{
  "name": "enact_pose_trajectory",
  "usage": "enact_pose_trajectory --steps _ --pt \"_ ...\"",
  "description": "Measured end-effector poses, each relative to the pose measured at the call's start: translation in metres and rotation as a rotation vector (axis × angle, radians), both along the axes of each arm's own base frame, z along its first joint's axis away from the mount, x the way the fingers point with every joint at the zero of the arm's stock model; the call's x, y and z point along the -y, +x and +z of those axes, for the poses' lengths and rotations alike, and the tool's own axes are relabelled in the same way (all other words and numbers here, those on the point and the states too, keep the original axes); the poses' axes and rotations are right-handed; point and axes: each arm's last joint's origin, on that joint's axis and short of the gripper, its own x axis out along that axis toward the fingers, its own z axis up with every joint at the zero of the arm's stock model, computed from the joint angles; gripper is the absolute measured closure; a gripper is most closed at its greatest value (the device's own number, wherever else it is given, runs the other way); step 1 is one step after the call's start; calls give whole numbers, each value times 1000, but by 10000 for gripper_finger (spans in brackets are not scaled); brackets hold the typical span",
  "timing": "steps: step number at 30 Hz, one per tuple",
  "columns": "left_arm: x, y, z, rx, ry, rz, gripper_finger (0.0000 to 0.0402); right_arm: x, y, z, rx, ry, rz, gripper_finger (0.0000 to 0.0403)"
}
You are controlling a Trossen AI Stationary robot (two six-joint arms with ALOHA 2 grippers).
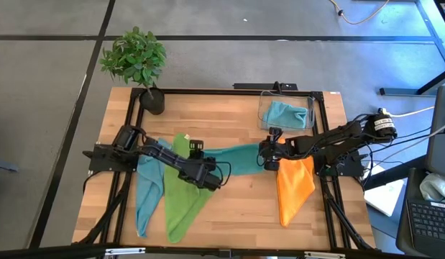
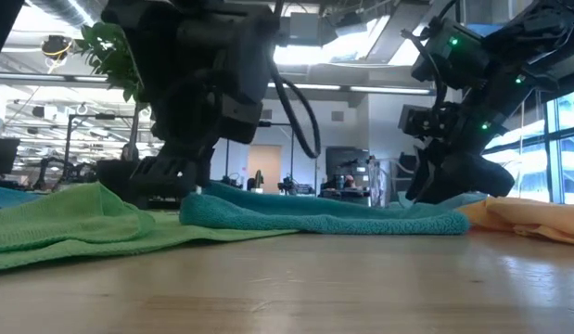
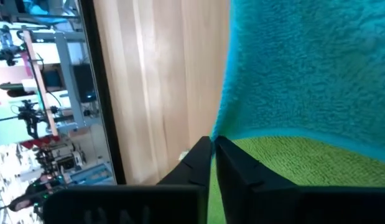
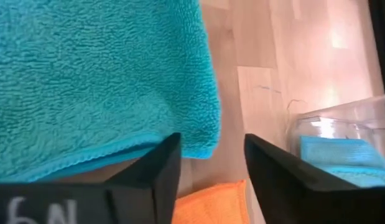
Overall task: Fold microfiber towels
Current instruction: Fold the blue Fold the blue microfiber towel
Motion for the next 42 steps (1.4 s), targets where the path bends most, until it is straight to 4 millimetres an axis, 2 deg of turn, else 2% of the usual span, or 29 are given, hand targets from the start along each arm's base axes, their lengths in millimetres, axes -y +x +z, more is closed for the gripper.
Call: enact_pose_trajectory --steps 7,10,15,18,20,23,26,29,36,42 --pt "0 0 0 7 0 9 303 -1 -1 2 24 11 -30 207" --pt "1 -3 3 1 6 12 278 -5 -3 12 36 -6 -22 214" --pt "12 -13 28 65 -2 2 268 -17 -8 48 93 -48 9 224" --pt "26 -13 44 181 -71 -40 268 -27 -9 64 190 94 117 226" --pt "38 -11 46 206 -169 -105 269 -33 -5 66 266 215 181 225" --pt "54 -11 39 183 -268 -218 270 -41 1 61 372 298 237 225" --pt "59 -15 28 154 -315 -268 270 -51 7 49 398 307 285 225" --pt "56 -20 16 130 -322 -262 271 -58 10 31 309 291 318 225" --pt "57 -19 11 161 -330 -274 271 -66 12 -8 105 273 320 225" --pt "53 -19 10 156 -325 -262 271 -64 7 -24 -35 364 257 225"
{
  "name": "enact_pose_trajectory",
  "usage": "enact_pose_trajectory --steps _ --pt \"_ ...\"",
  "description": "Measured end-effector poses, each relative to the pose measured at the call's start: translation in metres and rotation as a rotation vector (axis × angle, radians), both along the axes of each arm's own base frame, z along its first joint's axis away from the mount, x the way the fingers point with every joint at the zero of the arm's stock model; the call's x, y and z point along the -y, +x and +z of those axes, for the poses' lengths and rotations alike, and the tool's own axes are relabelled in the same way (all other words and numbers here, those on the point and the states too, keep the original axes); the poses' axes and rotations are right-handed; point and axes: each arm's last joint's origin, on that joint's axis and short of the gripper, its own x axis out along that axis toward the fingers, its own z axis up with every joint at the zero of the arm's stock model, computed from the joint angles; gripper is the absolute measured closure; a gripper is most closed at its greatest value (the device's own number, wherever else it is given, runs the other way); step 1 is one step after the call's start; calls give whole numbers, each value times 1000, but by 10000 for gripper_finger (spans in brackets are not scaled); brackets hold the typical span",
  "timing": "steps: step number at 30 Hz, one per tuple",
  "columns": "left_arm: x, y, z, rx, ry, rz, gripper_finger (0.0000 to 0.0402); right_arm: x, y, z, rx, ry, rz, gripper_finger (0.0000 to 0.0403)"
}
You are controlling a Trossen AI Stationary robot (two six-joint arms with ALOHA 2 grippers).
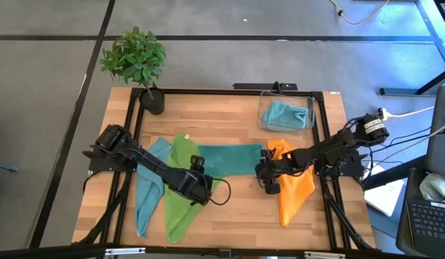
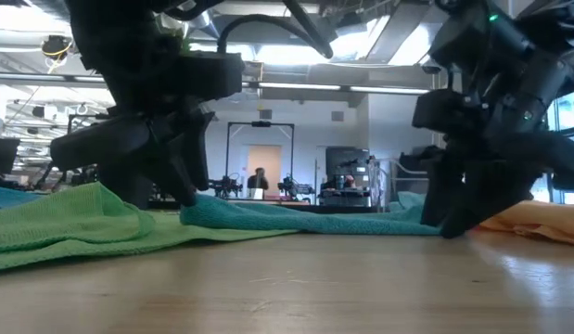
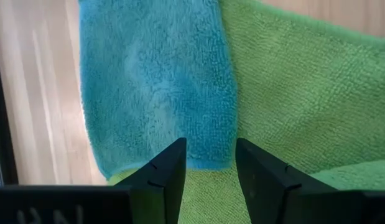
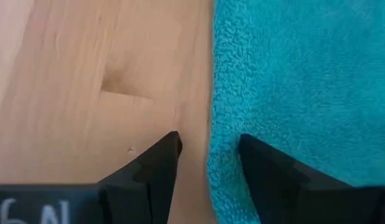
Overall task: Fold microfiber towels
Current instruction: Fold the blue Fold the blue microfiber towel
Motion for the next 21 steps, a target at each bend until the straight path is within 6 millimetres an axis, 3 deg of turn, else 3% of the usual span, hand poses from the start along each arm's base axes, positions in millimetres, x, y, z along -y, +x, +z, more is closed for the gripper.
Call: enact_pose_trajectory --steps 8,13,18,21 --pt "1 2 0 18 -12 1 271 6 -21 12 -130 70 -62 237" --pt "1 2 1 26 2 -3 271 13 -37 25 -230 9 -94 245" --pt "-5 4 3 60 141 -6 271 12 -28 54 -63 11 -87 249" --pt "-15 8 2 49 62 48 271 10 -20 69 50 34 -81 250"
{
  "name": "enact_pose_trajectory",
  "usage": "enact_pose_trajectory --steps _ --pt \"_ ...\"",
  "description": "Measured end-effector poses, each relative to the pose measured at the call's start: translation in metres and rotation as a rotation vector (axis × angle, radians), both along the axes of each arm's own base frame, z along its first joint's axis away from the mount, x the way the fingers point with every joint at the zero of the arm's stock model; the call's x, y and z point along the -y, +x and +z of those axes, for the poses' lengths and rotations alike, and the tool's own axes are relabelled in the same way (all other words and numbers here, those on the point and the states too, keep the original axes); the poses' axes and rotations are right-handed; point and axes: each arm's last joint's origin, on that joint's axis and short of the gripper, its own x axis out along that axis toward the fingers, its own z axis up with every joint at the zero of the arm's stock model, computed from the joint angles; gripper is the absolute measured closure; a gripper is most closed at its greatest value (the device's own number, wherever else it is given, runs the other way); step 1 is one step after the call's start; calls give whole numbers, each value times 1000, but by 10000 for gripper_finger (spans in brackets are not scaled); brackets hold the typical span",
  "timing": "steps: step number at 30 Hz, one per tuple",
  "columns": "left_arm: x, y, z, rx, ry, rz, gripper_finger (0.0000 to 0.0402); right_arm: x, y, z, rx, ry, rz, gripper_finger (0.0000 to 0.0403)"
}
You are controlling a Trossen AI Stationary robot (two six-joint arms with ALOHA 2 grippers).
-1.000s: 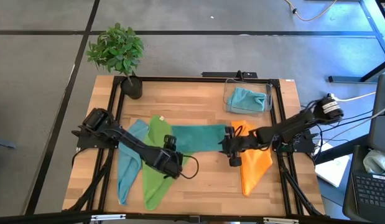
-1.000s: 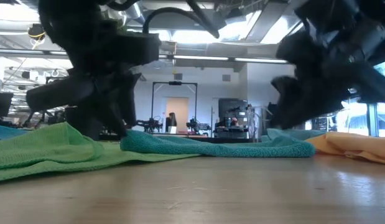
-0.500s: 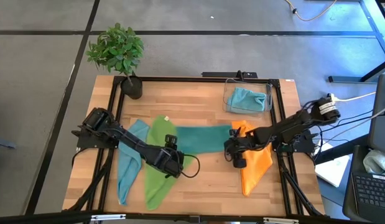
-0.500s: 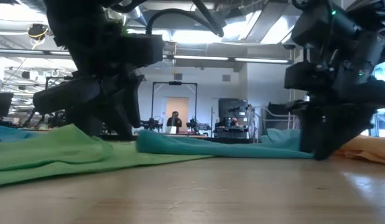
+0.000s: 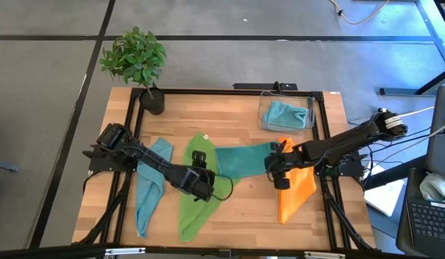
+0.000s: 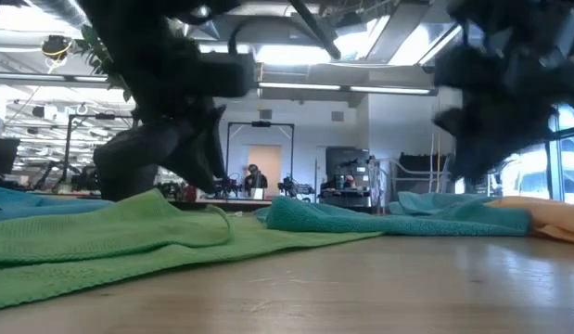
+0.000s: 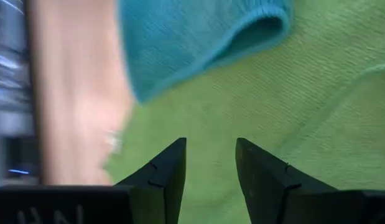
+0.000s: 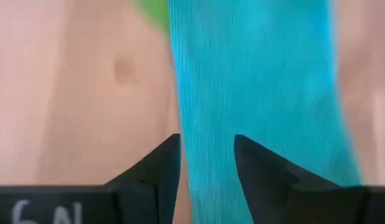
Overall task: Fold microfiber towels
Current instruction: Fold the blue Fold the blue microfiber towel
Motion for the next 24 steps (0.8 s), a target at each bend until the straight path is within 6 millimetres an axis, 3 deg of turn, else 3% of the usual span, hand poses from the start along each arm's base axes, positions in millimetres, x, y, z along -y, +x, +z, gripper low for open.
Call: enact_pose_trajectory --steps 3,8,14,24 --pt "-8 0 -6 -32 -139 49 271 -2 13 11 186 -1 8 250" --pt "-14 -14 -23 -53 -157 122 271 -4 31 7 362 -88 38 250" --pt "-12 -29 -37 -10 -157 196 271 10 38 -28 234 -249 -15 250" --pt "7 -54 -40 -16 -52 249 271 20 32 -70 77 -73 -48 250"
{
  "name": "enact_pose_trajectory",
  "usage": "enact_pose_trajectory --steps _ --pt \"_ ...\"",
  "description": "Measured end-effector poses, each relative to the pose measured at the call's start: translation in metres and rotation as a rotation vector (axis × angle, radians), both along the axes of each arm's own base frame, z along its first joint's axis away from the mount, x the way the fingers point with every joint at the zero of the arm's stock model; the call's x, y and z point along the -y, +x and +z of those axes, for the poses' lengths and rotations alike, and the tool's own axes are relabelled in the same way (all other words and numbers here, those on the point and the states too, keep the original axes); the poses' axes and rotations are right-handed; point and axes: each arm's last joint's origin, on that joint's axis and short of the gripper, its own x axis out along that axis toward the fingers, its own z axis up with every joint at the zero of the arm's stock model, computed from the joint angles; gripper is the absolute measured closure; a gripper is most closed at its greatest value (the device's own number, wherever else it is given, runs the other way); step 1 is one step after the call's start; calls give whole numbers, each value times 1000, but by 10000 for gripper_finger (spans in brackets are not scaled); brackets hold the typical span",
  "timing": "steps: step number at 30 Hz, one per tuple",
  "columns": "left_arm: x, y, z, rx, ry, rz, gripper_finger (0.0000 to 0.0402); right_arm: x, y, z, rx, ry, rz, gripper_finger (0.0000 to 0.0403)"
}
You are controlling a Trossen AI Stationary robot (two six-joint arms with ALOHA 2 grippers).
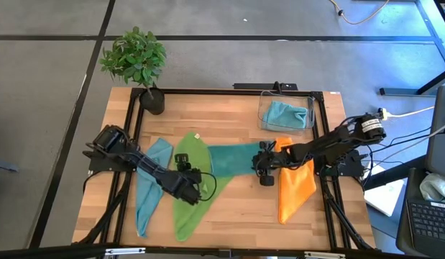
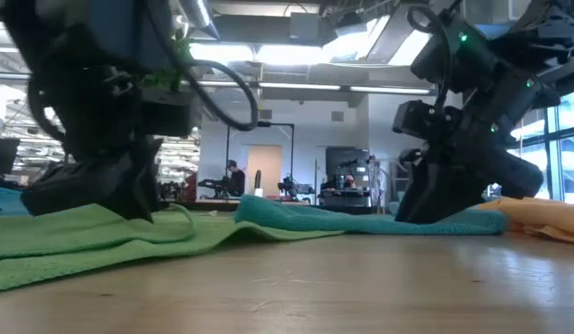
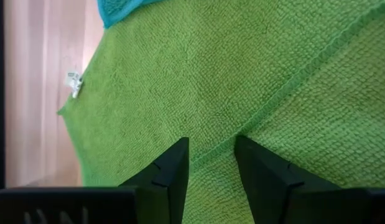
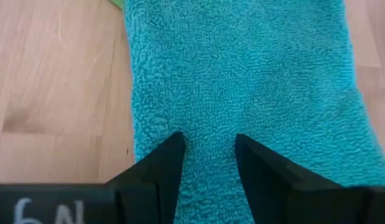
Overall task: Fold microfiber towels
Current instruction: Fold the blue Fold the blue microfiber towel
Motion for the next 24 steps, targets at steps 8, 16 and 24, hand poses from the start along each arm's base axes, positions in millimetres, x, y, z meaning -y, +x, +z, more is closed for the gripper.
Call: enact_pose_trajectory --steps 8,16,24 --pt "3 -18 1 -100 20 70 271 4 -4 -7 -24 -19 5 250" --pt "7 -49 7 -315 27 240 272 10 -4 -8 -39 -85 42 250" --pt "6 -68 19 -399 133 423 275 16 -6 -9 -71 -83 12 250"
